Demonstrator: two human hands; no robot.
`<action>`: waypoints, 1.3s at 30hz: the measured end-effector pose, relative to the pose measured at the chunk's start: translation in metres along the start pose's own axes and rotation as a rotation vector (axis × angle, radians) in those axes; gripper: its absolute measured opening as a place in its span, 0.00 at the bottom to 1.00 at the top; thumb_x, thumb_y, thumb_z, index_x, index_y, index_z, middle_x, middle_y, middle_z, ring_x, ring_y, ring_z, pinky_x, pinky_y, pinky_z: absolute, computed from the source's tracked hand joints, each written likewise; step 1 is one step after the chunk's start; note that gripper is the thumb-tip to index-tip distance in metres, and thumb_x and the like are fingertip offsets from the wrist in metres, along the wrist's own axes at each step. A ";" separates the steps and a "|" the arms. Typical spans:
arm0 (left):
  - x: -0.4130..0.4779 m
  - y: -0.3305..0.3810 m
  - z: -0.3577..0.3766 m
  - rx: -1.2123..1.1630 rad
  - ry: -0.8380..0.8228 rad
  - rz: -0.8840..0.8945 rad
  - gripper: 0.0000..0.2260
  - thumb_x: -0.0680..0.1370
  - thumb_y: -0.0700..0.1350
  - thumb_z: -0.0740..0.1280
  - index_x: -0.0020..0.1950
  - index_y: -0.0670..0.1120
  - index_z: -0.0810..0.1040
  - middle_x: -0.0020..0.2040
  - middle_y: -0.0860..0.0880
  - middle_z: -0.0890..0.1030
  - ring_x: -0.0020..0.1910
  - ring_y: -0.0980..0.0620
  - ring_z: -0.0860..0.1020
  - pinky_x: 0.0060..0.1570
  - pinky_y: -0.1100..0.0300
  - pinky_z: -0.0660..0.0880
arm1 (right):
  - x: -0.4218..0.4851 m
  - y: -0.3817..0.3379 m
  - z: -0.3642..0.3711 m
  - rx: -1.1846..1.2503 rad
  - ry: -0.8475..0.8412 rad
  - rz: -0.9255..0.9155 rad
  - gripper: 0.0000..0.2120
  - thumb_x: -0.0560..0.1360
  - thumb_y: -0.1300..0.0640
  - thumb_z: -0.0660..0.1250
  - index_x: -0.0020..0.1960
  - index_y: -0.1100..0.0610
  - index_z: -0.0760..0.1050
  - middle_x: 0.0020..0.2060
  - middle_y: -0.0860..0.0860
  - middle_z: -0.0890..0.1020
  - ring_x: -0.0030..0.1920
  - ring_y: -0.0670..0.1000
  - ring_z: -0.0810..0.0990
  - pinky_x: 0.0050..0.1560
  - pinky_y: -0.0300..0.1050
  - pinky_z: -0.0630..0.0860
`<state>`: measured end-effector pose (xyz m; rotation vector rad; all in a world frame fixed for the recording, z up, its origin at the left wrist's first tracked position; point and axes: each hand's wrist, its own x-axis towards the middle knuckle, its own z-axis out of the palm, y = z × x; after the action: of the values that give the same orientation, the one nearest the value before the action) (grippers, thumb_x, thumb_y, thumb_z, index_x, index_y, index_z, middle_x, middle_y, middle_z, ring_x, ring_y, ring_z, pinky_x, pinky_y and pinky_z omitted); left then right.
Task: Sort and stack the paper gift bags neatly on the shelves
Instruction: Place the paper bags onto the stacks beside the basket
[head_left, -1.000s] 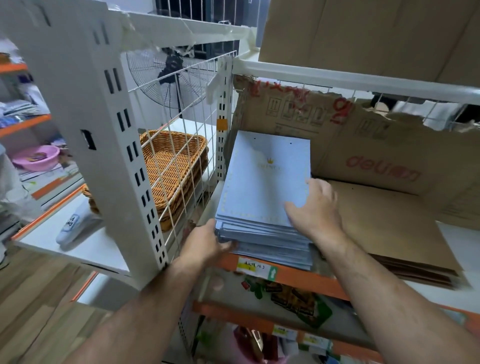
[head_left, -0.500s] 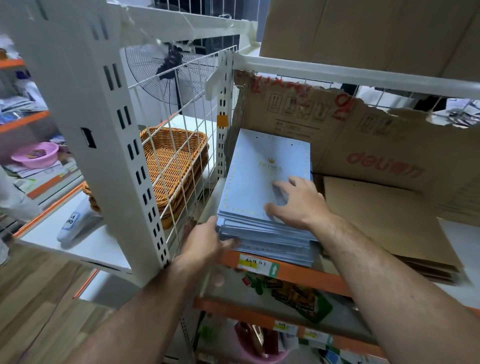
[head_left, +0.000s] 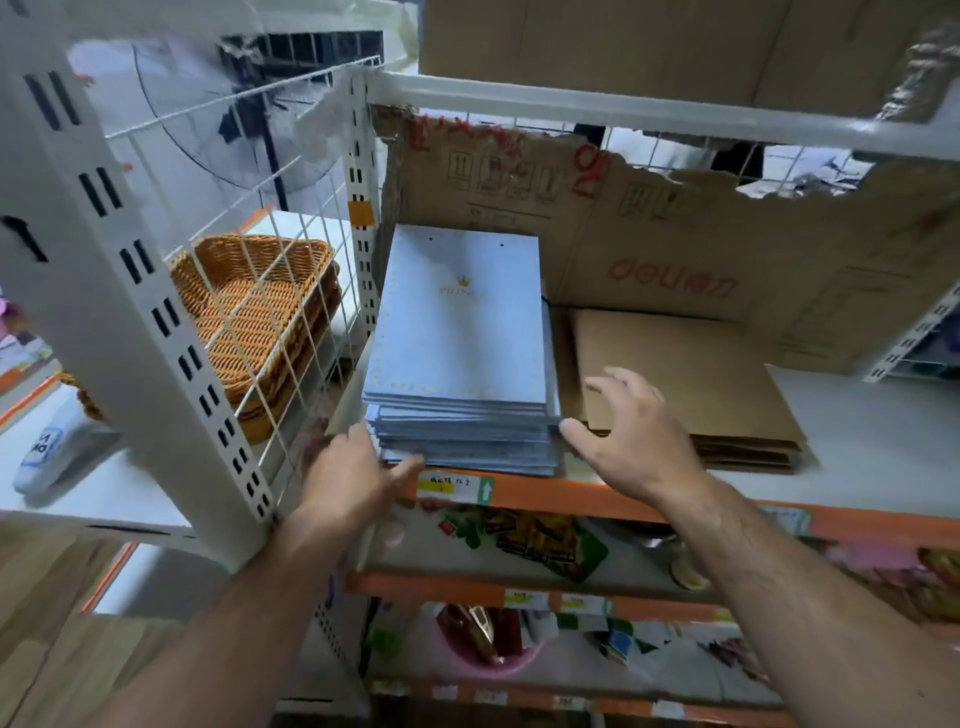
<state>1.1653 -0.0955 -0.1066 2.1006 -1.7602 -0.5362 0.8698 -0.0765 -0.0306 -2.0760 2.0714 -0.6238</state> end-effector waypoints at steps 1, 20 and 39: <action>-0.007 0.004 0.003 0.058 0.020 -0.016 0.31 0.70 0.71 0.68 0.61 0.49 0.71 0.54 0.47 0.80 0.51 0.46 0.78 0.46 0.53 0.76 | -0.006 0.008 -0.004 -0.008 -0.017 0.019 0.30 0.75 0.39 0.65 0.73 0.49 0.69 0.74 0.48 0.66 0.74 0.50 0.62 0.71 0.51 0.64; -0.232 0.265 0.090 0.105 0.033 0.340 0.31 0.76 0.63 0.66 0.75 0.50 0.66 0.71 0.45 0.71 0.70 0.44 0.67 0.70 0.50 0.65 | -0.222 0.230 -0.141 0.034 -0.083 0.179 0.30 0.74 0.41 0.68 0.73 0.50 0.69 0.70 0.47 0.70 0.69 0.49 0.69 0.65 0.45 0.68; -0.317 0.501 0.249 0.153 -0.265 0.760 0.32 0.77 0.61 0.65 0.77 0.51 0.62 0.74 0.48 0.68 0.72 0.45 0.63 0.74 0.51 0.60 | -0.325 0.444 -0.226 0.120 0.085 0.497 0.28 0.74 0.42 0.69 0.71 0.48 0.70 0.69 0.46 0.72 0.68 0.48 0.70 0.67 0.46 0.70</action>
<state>0.5643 0.1270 -0.0557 1.3015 -2.6094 -0.4703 0.3850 0.2667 -0.0585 -1.4087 2.3984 -0.7334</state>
